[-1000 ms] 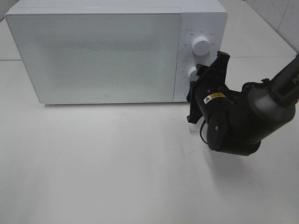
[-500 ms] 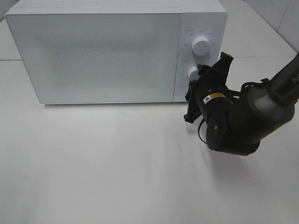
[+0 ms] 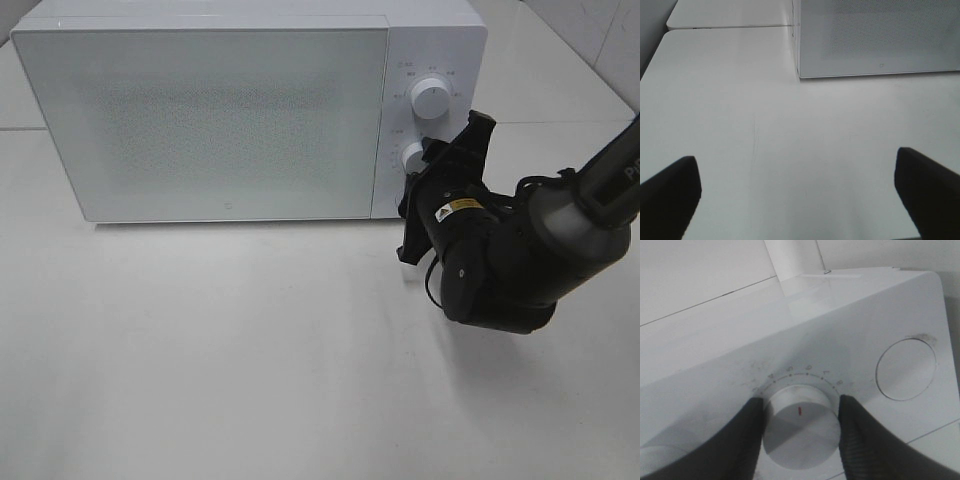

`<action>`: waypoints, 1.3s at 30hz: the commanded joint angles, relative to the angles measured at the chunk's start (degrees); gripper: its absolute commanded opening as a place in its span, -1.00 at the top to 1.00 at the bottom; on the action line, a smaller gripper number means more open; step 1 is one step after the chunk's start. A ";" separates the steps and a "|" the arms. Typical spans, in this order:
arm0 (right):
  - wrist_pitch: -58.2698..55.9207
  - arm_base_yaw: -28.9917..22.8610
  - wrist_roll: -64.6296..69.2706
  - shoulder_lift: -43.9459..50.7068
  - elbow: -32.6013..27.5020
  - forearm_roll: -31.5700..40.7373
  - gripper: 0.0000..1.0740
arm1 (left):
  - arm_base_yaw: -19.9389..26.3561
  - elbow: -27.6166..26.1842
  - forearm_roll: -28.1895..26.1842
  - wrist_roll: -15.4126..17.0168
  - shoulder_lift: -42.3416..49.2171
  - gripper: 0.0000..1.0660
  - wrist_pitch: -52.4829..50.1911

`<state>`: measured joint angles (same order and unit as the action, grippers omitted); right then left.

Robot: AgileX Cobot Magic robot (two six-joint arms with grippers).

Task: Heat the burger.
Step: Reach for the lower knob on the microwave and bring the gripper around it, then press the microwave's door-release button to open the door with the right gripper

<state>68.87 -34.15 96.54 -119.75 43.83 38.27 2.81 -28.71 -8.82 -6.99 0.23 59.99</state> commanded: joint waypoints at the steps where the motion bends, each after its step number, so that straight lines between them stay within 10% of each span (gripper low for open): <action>1: 8.94 0.46 -4.01 0.34 1.20 1.66 0.83 | 0.23 0.17 -0.34 0.06 1.32 -0.98 -0.46; 24: 8.54 0.46 -9.80 1.03 0.57 2.64 -0.32 | 0.23 0.17 -0.34 0.06 1.32 -0.98 -0.46; 39: -1.72 0.46 -17.07 8.02 -10.43 -7.22 -0.39 | 0.23 0.17 -0.34 0.06 1.32 -0.98 -0.46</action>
<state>68.24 -33.80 81.42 -113.10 34.89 33.35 2.81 -28.71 -8.82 -6.99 0.23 59.99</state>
